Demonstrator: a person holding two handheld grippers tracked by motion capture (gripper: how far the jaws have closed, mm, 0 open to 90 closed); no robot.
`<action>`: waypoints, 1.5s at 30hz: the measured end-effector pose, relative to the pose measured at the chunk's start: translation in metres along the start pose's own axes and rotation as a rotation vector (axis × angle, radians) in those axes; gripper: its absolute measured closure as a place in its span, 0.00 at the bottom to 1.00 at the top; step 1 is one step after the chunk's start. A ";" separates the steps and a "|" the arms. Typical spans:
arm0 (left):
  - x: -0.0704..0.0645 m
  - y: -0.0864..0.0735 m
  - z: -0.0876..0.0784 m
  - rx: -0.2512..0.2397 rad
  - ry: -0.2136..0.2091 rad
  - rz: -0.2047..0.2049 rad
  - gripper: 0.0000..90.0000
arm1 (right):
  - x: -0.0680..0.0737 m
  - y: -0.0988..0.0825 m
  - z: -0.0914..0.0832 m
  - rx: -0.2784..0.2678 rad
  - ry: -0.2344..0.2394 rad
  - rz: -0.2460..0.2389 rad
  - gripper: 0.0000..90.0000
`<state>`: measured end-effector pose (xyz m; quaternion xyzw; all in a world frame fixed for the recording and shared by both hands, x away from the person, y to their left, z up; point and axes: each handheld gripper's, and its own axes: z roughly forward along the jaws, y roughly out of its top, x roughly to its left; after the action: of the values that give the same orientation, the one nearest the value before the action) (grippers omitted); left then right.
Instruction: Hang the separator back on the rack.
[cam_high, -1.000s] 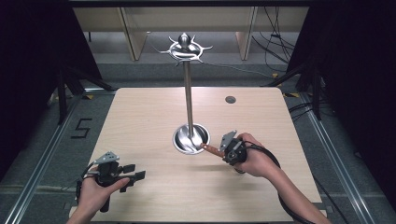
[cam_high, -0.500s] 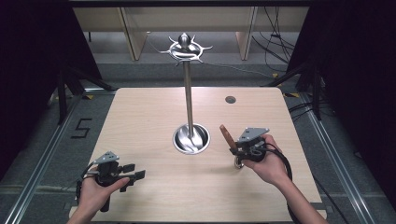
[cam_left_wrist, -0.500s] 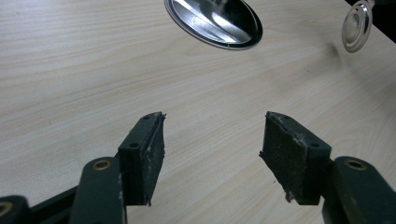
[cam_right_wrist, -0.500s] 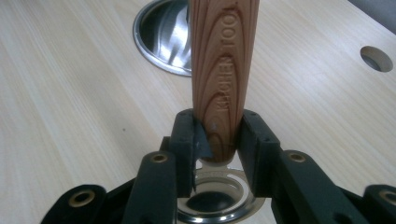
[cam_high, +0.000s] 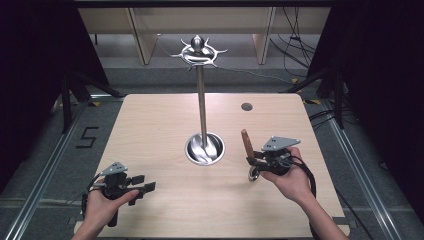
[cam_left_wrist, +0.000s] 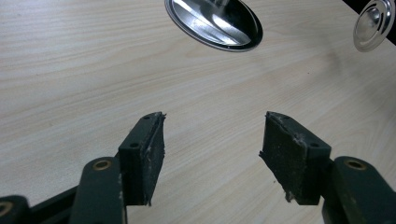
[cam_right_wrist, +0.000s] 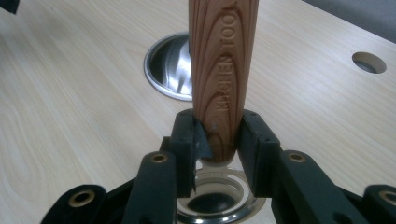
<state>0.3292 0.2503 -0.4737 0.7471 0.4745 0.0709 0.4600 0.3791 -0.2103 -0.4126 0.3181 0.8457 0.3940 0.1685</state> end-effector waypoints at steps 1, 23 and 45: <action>0.000 0.000 0.000 0.001 0.001 0.002 0.42 | 0.001 -0.001 -0.001 -0.002 0.000 0.025 0.77; -0.001 0.001 -0.002 -0.017 0.009 0.003 0.43 | 0.005 0.011 -0.020 -0.138 -0.018 0.090 0.77; -0.001 0.001 -0.001 -0.007 0.006 0.013 0.43 | -0.002 0.035 -0.030 -0.195 -0.029 0.116 0.77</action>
<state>0.3284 0.2499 -0.4725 0.7485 0.4707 0.0777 0.4606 0.3791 -0.2112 -0.3662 0.3542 0.7811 0.4788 0.1877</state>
